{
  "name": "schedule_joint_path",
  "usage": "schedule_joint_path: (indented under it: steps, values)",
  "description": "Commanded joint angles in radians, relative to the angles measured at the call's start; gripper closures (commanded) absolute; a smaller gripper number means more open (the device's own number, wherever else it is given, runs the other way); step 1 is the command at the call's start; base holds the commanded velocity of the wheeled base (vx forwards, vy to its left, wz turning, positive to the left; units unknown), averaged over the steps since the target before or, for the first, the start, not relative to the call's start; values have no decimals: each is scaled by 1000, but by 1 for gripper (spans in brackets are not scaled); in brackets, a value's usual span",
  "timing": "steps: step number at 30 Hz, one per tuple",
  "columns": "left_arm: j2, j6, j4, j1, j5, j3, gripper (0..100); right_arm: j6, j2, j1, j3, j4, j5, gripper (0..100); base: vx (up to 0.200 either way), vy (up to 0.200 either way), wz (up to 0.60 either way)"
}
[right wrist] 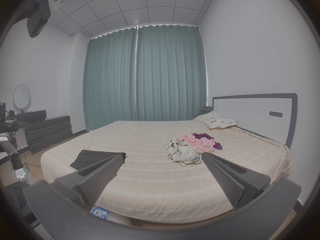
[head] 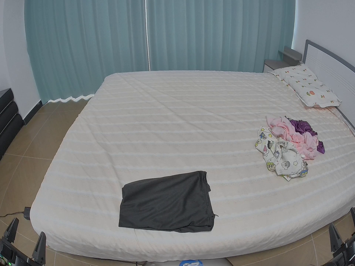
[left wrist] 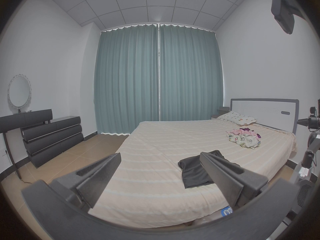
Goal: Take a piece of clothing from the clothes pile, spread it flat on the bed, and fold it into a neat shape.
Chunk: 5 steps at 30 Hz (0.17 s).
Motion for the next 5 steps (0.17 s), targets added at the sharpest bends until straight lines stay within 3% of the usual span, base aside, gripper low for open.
schedule_joint_path:
  steps: [1,5]
  values:
    - [-9,0,0,0,0,18,0,0,-16,0,18,-1,1,0,0,0,0]
    - [-9,0,0,0,0,18,0,0,-15,0,18,-1,1,0,0,0,0]
